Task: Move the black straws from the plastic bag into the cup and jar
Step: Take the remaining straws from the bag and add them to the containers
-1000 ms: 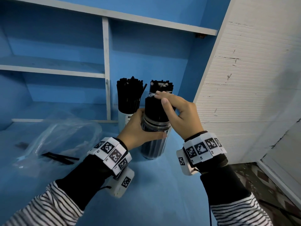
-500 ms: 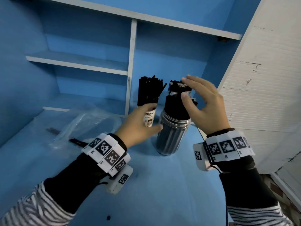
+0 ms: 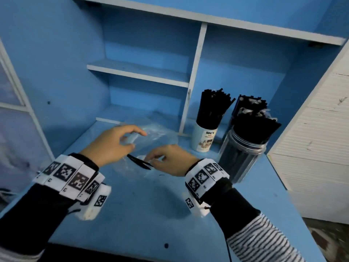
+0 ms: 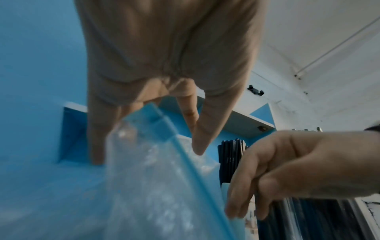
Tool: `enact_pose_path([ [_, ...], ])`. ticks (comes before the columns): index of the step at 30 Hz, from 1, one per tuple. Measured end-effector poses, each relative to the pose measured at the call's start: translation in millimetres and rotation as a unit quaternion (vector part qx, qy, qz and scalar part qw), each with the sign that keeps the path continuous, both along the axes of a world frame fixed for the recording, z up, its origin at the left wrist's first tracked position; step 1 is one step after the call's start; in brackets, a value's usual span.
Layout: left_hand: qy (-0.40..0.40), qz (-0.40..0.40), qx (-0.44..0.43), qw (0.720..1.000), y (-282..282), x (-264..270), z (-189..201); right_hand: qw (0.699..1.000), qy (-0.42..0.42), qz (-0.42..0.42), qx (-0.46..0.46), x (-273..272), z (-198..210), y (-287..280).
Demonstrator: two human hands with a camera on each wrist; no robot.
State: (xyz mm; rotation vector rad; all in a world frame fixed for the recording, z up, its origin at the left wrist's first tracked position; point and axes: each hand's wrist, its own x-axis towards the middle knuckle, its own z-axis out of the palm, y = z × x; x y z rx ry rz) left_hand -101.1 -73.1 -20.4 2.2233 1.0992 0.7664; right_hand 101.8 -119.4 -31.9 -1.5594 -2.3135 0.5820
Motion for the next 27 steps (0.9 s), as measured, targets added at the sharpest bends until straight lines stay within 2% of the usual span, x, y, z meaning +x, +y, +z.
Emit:
enact_pose_path([
  [4, -0.06, 0.026, -0.014, 0.998, 8, -1, -14, 0.997, -0.051, 0.026, -0.056, -22, -8, 20],
  [7, -0.098, 0.029, -0.019, 0.995, 10, 3, -15, 0.996, -0.075, 0.026, -0.043, -31, -15, 28],
  [13, -0.105, 0.04, -0.021, 0.993, 12, 7, -18, 0.995, -0.099, 0.023, -0.016, -26, -22, 35],
  [18, -0.102, 0.05, -0.022, 0.993, 9, 8, -16, 0.999, -0.031, -0.024, -0.038, -11, -21, 37],
  [24, -0.07, 0.059, 0.001, 0.996, 6, 10, -13, 0.996, 0.041, -0.077, 0.026, 8, -4, 27],
  [27, -0.046, 0.082, 0.073, 0.993, 2, 12, -9, 0.99, 0.067, -0.108, 0.061, 22, 19, 11],
])
